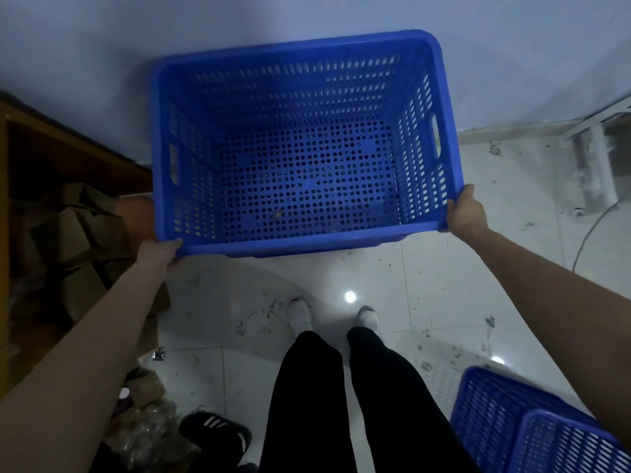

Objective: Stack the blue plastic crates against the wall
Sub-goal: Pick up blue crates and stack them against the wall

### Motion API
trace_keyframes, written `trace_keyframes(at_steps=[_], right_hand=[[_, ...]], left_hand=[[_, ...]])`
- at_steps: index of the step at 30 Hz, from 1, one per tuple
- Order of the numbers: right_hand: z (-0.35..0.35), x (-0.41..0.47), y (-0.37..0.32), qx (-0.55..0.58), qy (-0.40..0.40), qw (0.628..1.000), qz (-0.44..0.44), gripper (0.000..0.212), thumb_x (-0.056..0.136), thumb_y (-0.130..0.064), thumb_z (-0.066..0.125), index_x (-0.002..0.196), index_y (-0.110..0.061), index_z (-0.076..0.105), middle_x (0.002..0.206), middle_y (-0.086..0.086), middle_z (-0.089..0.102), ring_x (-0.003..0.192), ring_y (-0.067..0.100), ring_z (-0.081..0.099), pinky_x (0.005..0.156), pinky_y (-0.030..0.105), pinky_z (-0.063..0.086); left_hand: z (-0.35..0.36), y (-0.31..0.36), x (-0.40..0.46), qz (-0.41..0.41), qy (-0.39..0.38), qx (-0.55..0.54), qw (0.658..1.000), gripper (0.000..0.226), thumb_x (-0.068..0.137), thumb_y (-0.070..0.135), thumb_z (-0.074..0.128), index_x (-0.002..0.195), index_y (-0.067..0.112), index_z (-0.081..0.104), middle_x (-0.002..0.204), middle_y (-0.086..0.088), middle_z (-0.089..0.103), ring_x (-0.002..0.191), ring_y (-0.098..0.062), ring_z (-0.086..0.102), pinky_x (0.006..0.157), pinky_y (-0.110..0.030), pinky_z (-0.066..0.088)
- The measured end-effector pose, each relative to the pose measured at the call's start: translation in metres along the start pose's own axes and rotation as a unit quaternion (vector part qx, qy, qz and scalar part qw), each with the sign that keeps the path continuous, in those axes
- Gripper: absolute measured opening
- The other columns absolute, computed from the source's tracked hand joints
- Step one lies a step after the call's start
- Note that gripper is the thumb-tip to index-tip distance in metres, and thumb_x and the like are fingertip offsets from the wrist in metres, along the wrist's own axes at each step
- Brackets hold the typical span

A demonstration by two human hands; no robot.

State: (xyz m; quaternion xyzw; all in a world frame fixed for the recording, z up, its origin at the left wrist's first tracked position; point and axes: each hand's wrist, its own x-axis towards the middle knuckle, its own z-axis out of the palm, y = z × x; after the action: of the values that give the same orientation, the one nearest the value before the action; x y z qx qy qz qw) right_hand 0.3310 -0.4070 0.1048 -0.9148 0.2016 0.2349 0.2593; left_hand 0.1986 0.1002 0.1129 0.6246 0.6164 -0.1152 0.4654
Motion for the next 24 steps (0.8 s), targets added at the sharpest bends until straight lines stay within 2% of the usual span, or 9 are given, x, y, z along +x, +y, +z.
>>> trace_keyframes(at_steps=[2, 4, 7, 11, 13, 15, 18, 20, 24], right_hand=[[0.0, 0.005, -0.001, -0.006, -0.026, 1.0, 0.015, 0.013, 0.097, -0.022, 0.033, 0.103, -0.017, 0.024, 0.124, 0.027, 0.052, 0.074, 0.041, 0.061, 0.057, 0.044, 0.054], [0.002, 0.009, -0.002, -0.011, -0.036, 0.999, 0.039, 0.016, 0.097, -0.022, 0.035, 0.108, -0.018, 0.024, 0.125, 0.026, 0.05, 0.08, 0.047, 0.064, 0.054, 0.044, 0.055], [0.008, 0.015, 0.002, -0.05, -0.02, 0.997, 0.062, 0.021, 0.094, -0.02, 0.041, 0.105, -0.018, 0.023, 0.116, 0.027, 0.056, 0.077, 0.047, 0.065, 0.068, 0.053, 0.057], [0.01, 0.025, 0.0, -0.173, -0.032, 0.982, 0.073, 0.059, 0.081, 0.0, 0.064, 0.123, -0.008, 0.024, 0.115, 0.029, 0.058, 0.096, 0.046, 0.061, 0.077, 0.048, 0.049], [0.006, 0.021, -0.005, -0.189, -0.044, 0.978, 0.08, 0.06, 0.088, -0.004, 0.053, 0.138, 0.001, 0.019, 0.124, 0.031, 0.052, 0.108, 0.046, 0.056, 0.085, 0.049, 0.049], [0.01, 0.01, -0.013, -0.257, 0.031, 0.963, 0.072, 0.054, 0.092, -0.017, 0.044, 0.138, 0.005, 0.027, 0.133, 0.031, 0.042, 0.119, 0.046, 0.047, 0.095, 0.05, 0.043], [0.043, -0.026, -0.056, -0.372, 0.136, 0.914, -0.083, 0.065, 0.089, -0.037, 0.046, 0.14, 0.001, 0.031, 0.142, 0.027, 0.035, 0.13, 0.042, 0.037, 0.108, 0.05, 0.031], [0.085, -0.052, -0.095, -0.35, 0.109, 0.895, -0.253, 0.053, 0.09, -0.039, 0.043, 0.132, -0.008, 0.042, 0.134, 0.019, 0.046, 0.123, 0.035, 0.046, 0.106, 0.05, 0.034], [0.167, -0.087, -0.148, -0.299, 0.009, 0.86, -0.413, 0.024, 0.091, -0.032, 0.046, 0.092, -0.013, 0.061, 0.09, 0.008, 0.064, 0.075, 0.026, 0.063, 0.069, 0.038, 0.05]], left_hand=[[-0.003, 0.009, 0.002, 0.073, 0.051, 0.119, 0.989, 0.05, 0.091, 0.017, 0.059, 0.133, -0.003, 0.041, 0.138, -0.02, 0.048, 0.12, -0.038, 0.053, 0.098, -0.045, 0.047], [0.001, 0.013, 0.009, 0.1, 0.03, 0.196, 0.975, 0.061, 0.091, 0.02, 0.058, 0.14, 0.0, 0.027, 0.148, -0.02, 0.034, 0.132, -0.038, 0.041, 0.106, -0.045, 0.039], [0.013, 0.01, 0.017, 0.102, 0.025, 0.294, 0.95, 0.074, 0.09, 0.008, 0.053, 0.146, -0.003, 0.006, 0.154, -0.022, 0.012, 0.136, -0.04, 0.029, 0.11, -0.043, 0.031], [0.02, 0.008, 0.021, 0.111, 0.039, 0.357, 0.926, 0.069, 0.085, 0.001, 0.055, 0.139, -0.006, 0.013, 0.148, -0.025, 0.014, 0.126, -0.044, 0.036, 0.102, -0.048, 0.04], [0.02, 0.009, 0.017, 0.103, 0.051, 0.355, 0.928, 0.063, 0.086, 0.004, 0.054, 0.137, -0.003, 0.018, 0.147, -0.024, 0.019, 0.128, -0.044, 0.034, 0.104, -0.05, 0.038], [0.022, 0.008, 0.01, 0.105, 0.097, 0.384, 0.912, 0.06, 0.089, 0.013, 0.051, 0.139, -0.003, 0.023, 0.149, -0.025, 0.022, 0.132, -0.046, 0.03, 0.107, -0.053, 0.031], [0.039, 0.01, -0.009, 0.273, 0.15, 0.501, 0.808, 0.065, 0.086, 0.027, 0.052, 0.14, -0.002, 0.03, 0.149, -0.028, 0.029, 0.135, -0.045, 0.029, 0.109, -0.054, 0.025], [0.07, 0.014, -0.033, 0.396, 0.109, 0.508, 0.757, 0.052, 0.09, 0.032, 0.045, 0.132, 0.003, 0.042, 0.14, -0.02, 0.043, 0.128, -0.037, 0.041, 0.106, -0.048, 0.031], [0.129, 0.006, -0.05, 0.454, -0.034, 0.516, 0.725, 0.05, 0.097, 0.039, 0.024, 0.129, 0.009, 0.047, 0.124, -0.011, 0.057, 0.106, -0.029, 0.058, 0.09, -0.041, 0.045]])
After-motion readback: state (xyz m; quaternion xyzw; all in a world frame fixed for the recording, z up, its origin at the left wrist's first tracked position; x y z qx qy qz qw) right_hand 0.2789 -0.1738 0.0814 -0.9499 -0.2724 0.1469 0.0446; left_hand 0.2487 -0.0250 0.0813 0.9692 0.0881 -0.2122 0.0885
